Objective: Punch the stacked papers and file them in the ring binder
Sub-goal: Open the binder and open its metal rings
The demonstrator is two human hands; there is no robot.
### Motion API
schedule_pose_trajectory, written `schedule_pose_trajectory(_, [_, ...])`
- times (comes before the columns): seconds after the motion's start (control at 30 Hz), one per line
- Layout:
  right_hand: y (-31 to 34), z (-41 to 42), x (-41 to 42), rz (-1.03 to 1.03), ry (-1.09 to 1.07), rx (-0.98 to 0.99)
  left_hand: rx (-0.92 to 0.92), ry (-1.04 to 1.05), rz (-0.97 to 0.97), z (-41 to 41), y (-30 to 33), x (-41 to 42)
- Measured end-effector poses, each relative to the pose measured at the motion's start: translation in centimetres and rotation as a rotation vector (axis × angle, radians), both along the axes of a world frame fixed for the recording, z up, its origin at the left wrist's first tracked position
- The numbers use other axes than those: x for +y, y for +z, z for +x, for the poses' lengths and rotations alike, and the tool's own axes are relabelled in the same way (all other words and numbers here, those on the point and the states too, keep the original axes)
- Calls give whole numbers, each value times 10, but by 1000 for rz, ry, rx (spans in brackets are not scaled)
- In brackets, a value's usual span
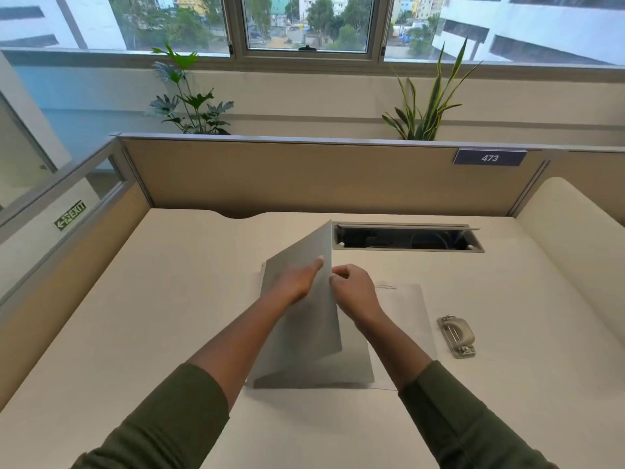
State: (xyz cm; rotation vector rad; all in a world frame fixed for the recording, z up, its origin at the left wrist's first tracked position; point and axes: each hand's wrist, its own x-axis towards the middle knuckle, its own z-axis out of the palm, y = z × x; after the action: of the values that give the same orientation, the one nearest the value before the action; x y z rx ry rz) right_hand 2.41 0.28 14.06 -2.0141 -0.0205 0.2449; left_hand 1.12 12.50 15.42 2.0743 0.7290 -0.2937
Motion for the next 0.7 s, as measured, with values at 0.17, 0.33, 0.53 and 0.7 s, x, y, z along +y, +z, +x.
schedule_pose_trajectory(0.17, [11,-11,20,12,139,-126,145,75,-100,10,36,2])
schedule_pose_trajectory(0.33, [12,-21,44,146,215,-165,7,82,-131,4,48,35])
schedule_pose_trajectory(0.53, [-28,-24,75,-126,311,-91,-95,107,5,-12,55,90])
schedule_pose_trajectory(0.7, [-83,-36,93,-318,374,114,-48,123,319,-30,51,160])
